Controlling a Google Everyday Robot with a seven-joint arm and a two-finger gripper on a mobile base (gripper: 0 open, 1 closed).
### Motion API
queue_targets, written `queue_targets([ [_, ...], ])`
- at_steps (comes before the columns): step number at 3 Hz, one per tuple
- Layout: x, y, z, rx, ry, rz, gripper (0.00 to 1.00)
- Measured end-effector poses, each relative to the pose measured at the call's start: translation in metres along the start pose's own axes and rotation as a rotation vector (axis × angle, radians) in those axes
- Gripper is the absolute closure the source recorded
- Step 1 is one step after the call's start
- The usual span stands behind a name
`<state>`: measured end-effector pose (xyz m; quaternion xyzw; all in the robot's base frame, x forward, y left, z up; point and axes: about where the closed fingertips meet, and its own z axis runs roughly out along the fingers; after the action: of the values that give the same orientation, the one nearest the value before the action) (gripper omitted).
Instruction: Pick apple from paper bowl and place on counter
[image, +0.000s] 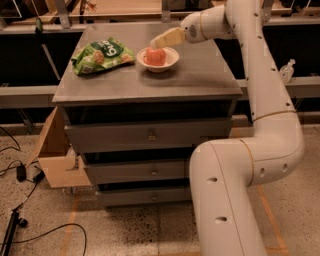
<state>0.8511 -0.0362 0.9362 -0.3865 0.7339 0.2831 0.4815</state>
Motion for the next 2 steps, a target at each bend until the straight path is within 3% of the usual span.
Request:
queue_targets([
  [1,0.004,-0.032,-0.049,0.099,-0.030,0.070,0.00],
  [2,0.023,-0.062,-0.117,0.198,-0.029,0.166,0.00],
])
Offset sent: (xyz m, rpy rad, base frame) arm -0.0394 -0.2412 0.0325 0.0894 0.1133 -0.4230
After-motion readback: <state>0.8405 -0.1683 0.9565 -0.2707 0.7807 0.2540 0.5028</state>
